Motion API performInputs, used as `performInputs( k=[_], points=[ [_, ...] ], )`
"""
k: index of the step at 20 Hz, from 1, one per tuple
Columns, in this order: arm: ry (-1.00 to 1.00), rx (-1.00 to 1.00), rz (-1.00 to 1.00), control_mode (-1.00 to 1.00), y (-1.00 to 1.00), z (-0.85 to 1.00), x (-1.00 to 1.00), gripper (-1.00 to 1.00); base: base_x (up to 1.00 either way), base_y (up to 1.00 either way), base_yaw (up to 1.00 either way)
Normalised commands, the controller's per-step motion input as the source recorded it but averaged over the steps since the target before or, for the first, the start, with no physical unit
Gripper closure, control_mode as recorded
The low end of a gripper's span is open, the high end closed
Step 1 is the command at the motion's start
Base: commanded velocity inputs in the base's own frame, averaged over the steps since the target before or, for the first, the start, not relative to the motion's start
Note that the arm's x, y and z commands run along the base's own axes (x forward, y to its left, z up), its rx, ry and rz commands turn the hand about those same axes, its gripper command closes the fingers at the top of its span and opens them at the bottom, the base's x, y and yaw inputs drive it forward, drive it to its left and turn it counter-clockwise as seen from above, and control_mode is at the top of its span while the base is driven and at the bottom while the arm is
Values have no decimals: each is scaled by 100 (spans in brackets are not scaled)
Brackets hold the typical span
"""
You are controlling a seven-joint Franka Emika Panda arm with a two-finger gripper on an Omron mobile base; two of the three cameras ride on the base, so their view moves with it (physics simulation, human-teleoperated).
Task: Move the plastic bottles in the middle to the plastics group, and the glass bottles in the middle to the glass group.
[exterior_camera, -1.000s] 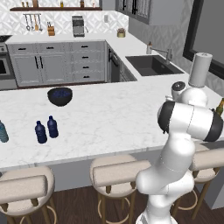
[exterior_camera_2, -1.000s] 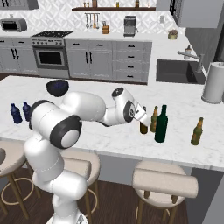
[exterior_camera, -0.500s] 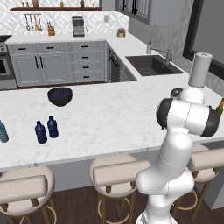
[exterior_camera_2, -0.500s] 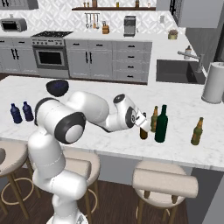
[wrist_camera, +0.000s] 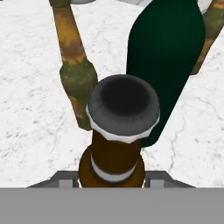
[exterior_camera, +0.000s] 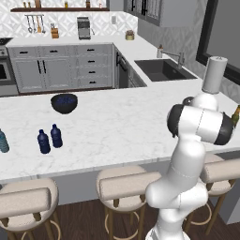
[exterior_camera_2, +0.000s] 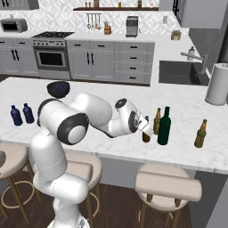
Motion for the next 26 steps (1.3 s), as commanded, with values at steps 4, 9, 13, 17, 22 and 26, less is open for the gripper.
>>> performInputs(
  k=[4, 9, 13, 17, 22, 26],
  points=[
    [-5, 0, 0, -100, 0, 1, 45, 100, 0, 0, 0],
    [-2, 0, 0, -100, -1, 0, 42, 100, 0, 0, 0],
    [0, 0, 0, -100, -10, 0, 10, 100, 0, 0, 0],
    [0, 0, 0, -100, -19, 0, 0, 100, 0, 0, 0],
    [0, 0, 0, -100, -1, -7, 0, 100, 0, 0, 0],
    [0, 0, 0, -100, 0, -45, 0, 100, 0, 0, 0]
  ],
)
